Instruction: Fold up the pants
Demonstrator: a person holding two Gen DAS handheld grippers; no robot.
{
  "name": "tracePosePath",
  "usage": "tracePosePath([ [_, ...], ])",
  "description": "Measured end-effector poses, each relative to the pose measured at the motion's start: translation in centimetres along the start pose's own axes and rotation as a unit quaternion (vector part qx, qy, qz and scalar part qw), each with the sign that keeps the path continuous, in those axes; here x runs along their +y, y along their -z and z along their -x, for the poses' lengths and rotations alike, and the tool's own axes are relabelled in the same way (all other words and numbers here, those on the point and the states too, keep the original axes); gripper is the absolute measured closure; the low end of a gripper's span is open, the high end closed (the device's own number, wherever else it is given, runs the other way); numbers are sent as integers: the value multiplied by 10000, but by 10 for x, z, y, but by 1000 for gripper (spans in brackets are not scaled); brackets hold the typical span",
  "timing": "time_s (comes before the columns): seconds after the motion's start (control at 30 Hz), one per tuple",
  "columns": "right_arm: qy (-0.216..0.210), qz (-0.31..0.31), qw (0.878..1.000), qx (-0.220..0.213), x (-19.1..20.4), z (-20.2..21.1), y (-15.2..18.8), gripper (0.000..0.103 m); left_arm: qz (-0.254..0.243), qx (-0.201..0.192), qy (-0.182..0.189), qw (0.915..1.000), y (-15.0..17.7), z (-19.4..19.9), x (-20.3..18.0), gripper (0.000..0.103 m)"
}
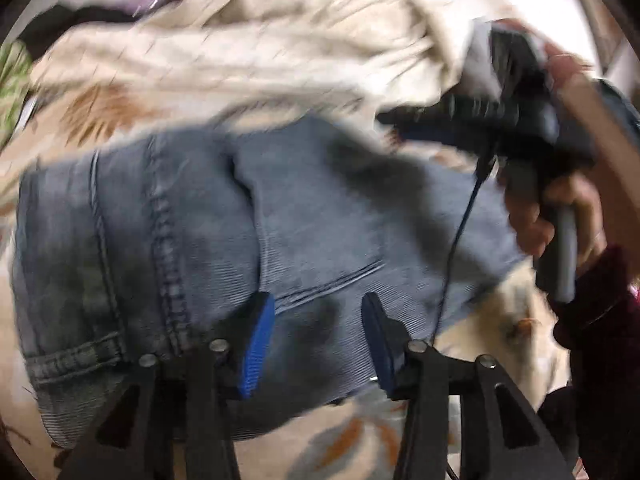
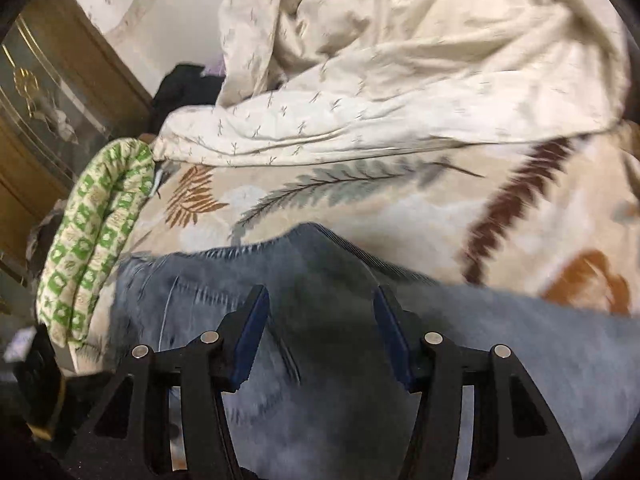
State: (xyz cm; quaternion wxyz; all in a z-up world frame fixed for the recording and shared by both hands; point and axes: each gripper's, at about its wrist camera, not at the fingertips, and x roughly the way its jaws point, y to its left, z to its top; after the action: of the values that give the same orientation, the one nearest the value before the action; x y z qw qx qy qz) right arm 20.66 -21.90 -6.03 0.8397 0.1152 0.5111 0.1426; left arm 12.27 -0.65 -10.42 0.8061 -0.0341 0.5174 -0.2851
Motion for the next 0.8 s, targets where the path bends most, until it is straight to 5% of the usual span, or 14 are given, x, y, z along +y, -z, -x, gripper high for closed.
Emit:
tracePosePath([
  [0.17,140,101,9991,383,4,-47,-15,55,-204,143,-227,9994,5,-6,-1,64],
  [0.23,180,333,9965,740,10,-67,-14,78,-360,132,-331,9987,9,-7,-4,64],
  [0.37,281,491,9959,712,19,-68,-23,93,-358,114,-299,9988,9,-7,1,64],
  [0.6,642,259,9952,692,10,-82,-41,95,-114,69,-224,9997,13,3,7,64],
  [0.8,409,-161,9970,643,-6,-90,-38,97,-348,127,-499,9981,16,1,-4,64],
])
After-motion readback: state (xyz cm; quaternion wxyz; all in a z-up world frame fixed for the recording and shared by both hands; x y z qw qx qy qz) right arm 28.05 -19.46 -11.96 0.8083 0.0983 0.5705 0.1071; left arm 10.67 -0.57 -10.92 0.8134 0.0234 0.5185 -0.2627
